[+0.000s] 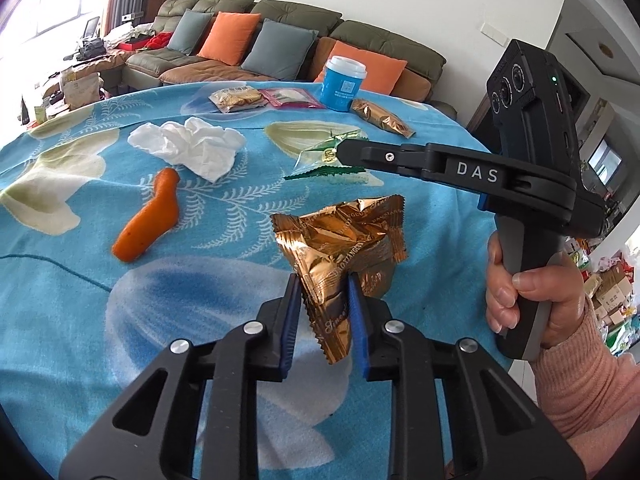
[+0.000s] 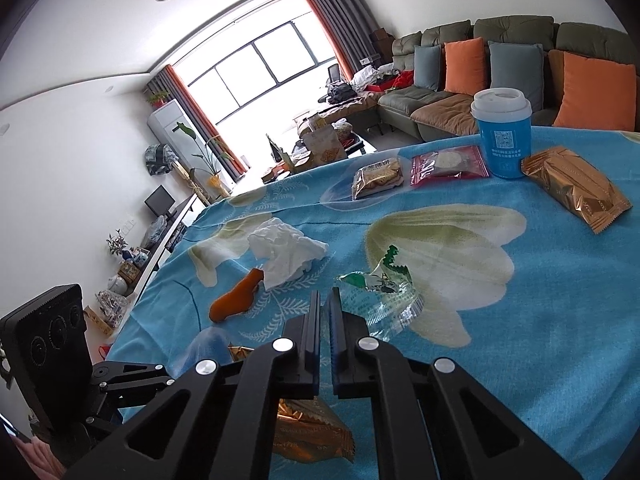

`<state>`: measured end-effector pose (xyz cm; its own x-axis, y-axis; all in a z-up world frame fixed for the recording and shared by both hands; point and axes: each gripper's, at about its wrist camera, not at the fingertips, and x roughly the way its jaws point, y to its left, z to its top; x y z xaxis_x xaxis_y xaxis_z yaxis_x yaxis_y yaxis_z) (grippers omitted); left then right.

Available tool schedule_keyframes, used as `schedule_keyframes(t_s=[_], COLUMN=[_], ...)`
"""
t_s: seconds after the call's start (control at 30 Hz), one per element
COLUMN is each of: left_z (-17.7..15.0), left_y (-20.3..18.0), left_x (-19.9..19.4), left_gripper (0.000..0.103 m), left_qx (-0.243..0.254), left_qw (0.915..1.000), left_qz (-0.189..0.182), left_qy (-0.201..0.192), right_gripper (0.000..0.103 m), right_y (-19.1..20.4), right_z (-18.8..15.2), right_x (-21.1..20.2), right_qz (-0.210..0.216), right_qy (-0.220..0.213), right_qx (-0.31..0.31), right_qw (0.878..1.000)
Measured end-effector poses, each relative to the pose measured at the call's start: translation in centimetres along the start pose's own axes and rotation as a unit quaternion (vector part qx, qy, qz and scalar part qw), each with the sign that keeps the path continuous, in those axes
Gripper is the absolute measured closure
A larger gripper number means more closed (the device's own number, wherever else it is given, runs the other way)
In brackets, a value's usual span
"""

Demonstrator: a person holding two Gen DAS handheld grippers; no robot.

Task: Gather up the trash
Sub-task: 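Grasp the gold foil wrapper with the left tool and lift it, then carry the gold foil wrapper in the left tool toward the teal bin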

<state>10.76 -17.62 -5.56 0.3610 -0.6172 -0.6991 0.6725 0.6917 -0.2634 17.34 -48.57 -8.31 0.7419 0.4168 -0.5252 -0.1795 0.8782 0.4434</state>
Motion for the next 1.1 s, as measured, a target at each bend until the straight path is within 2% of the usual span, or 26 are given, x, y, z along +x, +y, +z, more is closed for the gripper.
schedule_keyframes(t_s=[0.53, 1.1], left_z=[-2.4, -6.3], left_y=[2.4, 6.7], left_x=[-5.6, -12.6], left_gripper=[0.081, 0.081], left_qx=[-0.029, -0.087], left_qw=[0.9981, 0.9888], left_qz=[0.014, 0.071], left_qy=[-0.053, -0.099], right_gripper=[0.100, 0.100], right_y=[2.5, 8.4], right_z=[0.3, -0.4], right_x=[-1.4, 0.2], right_qz=[0.028, 0.085], right_qy=[-0.018, 0.003], right_qx=[-0.016, -0.060], right_qw=[0.999, 0.995])
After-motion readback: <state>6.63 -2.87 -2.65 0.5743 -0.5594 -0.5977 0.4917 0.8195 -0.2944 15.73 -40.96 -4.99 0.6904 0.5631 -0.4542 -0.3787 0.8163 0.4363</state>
